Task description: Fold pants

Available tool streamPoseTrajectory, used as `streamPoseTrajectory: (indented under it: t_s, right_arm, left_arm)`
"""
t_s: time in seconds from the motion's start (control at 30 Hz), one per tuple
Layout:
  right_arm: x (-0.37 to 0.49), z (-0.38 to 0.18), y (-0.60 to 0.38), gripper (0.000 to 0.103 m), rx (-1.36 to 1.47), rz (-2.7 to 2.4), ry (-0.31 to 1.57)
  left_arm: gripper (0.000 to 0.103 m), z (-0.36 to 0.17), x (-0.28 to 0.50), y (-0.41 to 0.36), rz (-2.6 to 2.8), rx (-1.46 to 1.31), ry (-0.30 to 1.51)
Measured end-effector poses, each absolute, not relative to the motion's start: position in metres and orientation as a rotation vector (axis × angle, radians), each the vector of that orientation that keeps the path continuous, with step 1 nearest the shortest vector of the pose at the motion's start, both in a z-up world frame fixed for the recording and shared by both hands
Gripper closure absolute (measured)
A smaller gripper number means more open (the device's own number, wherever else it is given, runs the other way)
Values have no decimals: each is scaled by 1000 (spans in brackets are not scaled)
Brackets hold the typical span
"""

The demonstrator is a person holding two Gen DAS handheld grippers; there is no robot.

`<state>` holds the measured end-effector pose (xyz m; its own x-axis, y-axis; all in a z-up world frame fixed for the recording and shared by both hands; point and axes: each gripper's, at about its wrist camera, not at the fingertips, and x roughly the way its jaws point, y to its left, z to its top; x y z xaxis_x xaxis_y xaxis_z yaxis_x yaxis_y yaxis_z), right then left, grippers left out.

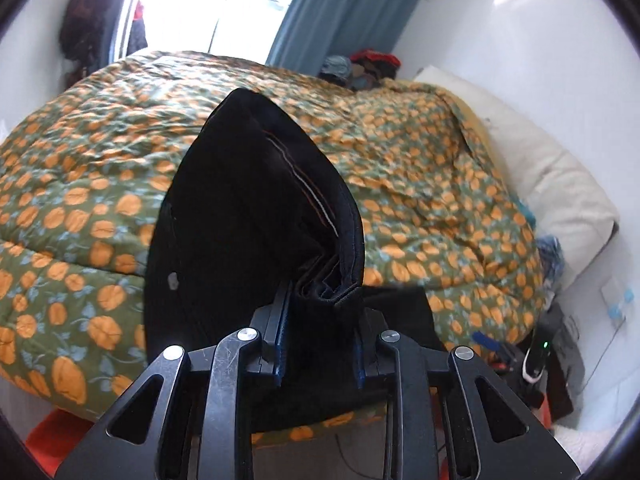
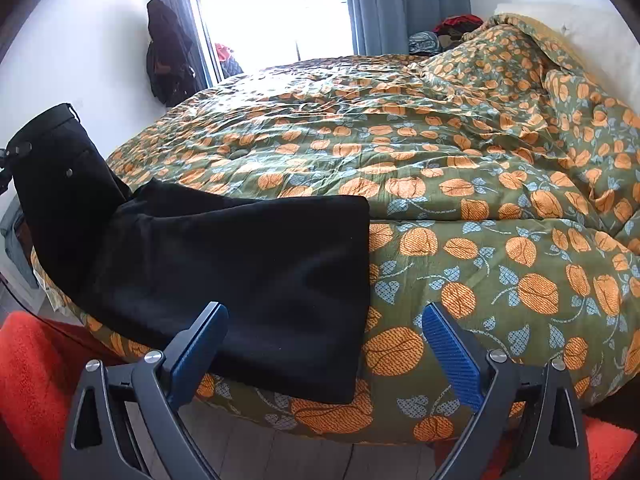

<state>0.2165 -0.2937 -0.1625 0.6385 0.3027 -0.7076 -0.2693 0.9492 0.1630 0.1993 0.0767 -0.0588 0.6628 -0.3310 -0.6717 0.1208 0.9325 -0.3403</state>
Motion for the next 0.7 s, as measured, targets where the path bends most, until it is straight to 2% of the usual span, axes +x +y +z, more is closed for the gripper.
streamPoseTrajectory:
  t_s: [0.07, 0.13, 0.2, 0.3, 0.43, 0.5, 0.6, 0.7]
  right_arm:
    - [219, -161, -304, 6, 88, 310, 812]
    - [220, -161, -315, 6, 134, 293, 812]
    - [220, -159, -327, 6, 181, 274, 808]
    - [216, -156, -347, 6, 261, 251, 784]
    - [215, -155, -366, 6, 357, 272, 773]
    - [215, -153, -365, 6, 386, 318, 773]
    - [216, -145, -352, 6, 460, 444, 767]
    - [230, -146, -322, 6, 596, 626, 813]
  left_arm:
    - [70, -93, 211, 20, -291, -200, 895]
    - [53, -136, 216, -30, -303, -106, 998]
    - [53, -163, 207, -52, -309, -108, 1071]
    - [40, -151, 191, -48, -356, -169, 1069]
    - [24, -96, 187, 16, -226, -195, 905]
    - [23, -79, 186, 65, -95, -226, 828]
    - [26, -91, 189, 118, 67, -225, 816]
    - [41, -130, 206, 124, 20, -252, 920]
